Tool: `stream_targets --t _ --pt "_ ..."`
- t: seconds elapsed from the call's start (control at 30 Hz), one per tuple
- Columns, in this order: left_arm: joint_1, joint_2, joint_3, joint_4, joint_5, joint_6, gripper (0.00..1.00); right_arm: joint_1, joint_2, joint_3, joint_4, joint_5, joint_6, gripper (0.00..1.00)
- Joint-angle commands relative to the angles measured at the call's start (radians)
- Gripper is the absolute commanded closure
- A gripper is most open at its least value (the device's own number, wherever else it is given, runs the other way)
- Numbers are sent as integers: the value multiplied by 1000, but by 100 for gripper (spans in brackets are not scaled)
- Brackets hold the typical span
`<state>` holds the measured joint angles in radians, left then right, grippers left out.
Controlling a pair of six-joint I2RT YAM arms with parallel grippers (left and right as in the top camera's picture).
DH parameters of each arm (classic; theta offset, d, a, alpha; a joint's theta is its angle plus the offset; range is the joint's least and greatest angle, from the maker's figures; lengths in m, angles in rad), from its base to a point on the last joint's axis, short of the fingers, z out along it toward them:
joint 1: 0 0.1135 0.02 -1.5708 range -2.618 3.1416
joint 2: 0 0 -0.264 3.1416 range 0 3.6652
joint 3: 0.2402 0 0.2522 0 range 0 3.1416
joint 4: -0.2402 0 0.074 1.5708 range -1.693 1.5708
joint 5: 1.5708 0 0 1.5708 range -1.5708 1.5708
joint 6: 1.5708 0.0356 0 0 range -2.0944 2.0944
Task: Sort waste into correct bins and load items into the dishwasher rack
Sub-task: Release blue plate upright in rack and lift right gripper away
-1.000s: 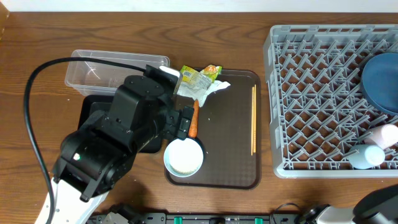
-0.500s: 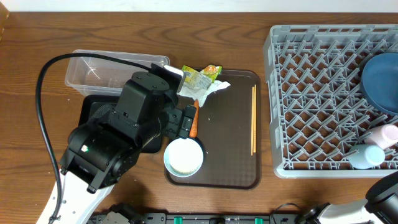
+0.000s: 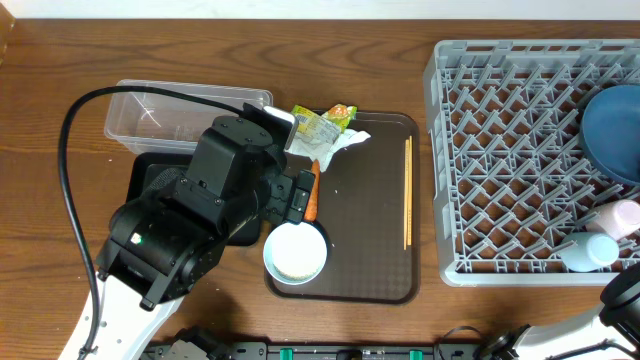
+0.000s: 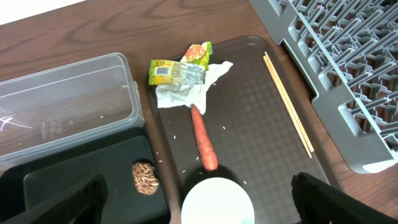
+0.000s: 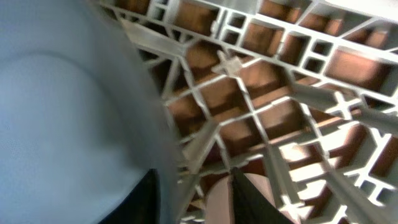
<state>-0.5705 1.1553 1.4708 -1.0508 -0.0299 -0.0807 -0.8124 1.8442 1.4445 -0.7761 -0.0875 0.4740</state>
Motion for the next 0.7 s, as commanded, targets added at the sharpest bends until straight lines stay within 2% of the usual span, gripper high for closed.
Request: stream_targets --t 0.0,0.03,0.37,0.53,0.6,0.67 --pt "3 0 11 -5 -8 6 5 8 0 0 14 8 -33 90" --pt "3 0 11 -6 -8 6 5 8 0 0 14 8 -49 99" --pt "3 0 11 -3 -8 6 5 28 -109 1 45 38 -79 99" --pt "3 0 11 -3 -8 6 5 112 -266 1 116 248 -110 99" --pt "3 0 11 -2 -8 6 5 161 -323 1 156 323 -156 99" --pt "3 0 11 2 -8 6 5 229 -382 1 214 387 -261 99"
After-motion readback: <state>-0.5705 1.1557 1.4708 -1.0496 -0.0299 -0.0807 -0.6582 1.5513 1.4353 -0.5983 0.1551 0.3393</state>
